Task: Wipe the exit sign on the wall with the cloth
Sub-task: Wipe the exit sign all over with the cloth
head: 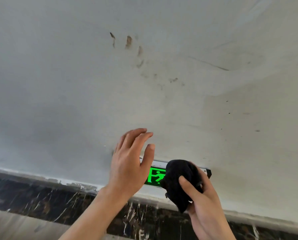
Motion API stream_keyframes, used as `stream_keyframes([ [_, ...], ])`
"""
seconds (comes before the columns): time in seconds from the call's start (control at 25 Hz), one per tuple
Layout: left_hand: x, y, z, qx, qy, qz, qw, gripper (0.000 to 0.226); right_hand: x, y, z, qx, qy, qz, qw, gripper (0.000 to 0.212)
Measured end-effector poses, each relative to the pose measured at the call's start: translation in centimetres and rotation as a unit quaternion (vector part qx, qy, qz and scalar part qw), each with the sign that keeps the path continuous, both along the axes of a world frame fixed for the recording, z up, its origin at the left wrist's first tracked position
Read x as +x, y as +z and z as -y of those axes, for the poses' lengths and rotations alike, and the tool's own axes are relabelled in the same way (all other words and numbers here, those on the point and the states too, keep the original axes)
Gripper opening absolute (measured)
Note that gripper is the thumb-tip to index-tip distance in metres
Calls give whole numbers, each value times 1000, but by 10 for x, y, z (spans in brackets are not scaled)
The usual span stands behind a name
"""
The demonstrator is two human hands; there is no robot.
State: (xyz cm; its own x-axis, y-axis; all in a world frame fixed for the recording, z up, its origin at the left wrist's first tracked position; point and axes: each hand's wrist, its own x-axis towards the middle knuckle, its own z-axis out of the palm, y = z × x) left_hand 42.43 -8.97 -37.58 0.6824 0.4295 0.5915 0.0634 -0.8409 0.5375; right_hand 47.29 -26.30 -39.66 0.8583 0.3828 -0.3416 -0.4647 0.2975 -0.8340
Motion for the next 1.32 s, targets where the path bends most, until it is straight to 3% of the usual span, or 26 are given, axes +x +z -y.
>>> stream_keyframes([
  [0.12, 20, 4, -16, 190, 8, 37, 981, 47, -1, -9, 2, 13, 0, 15, 1000, 58],
  [0.24, 42, 10, -33, 325, -17, 50, 944, 49, -6, -11, 8, 17, -11, 19, 1000, 60],
  [0.36, 63, 16, -45, 472, -61, 58, 878, 51, -12, -8, 11, 34, -31, 18, 999, 67],
  [0.44, 77, 23, -50, 555, -66, 58, 827, 51, -12, -11, 10, 38, -32, 27, 998, 89],
  [0.52, 90, 32, -60, 597, -53, 67, 797, 53, -8, -20, 9, 44, -29, 31, 998, 107],
  [0.64, 106, 38, -79, 615, -49, 86, 783, 55, 1, -36, 8, 38, -9, 38, 999, 110],
  [0.72, 112, 38, -87, 634, -53, 105, 765, 51, 7, -46, 4, 16, -4, 47, 999, 103],
  [0.84, 118, 35, -91, 652, -47, 128, 746, 50, 14, -51, -9, -98, 10, 141, 985, 70],
  [1.0, 119, 33, -92, 650, -52, 143, 745, 47, 18, -65, -33, -274, 21, 316, 908, 57],
  [1.12, 118, 36, -90, 649, -52, 147, 745, 46, 17, -73, -57, -357, 22, 486, 798, 61],
  [1.2, 117, 37, -89, 647, -61, 150, 746, 44, 18, -75, -77, -384, 36, 564, 730, 65],
  [1.32, 117, 38, -88, 642, -69, 156, 747, 43, 18, -70, -110, -388, 58, 613, 686, 71],
])
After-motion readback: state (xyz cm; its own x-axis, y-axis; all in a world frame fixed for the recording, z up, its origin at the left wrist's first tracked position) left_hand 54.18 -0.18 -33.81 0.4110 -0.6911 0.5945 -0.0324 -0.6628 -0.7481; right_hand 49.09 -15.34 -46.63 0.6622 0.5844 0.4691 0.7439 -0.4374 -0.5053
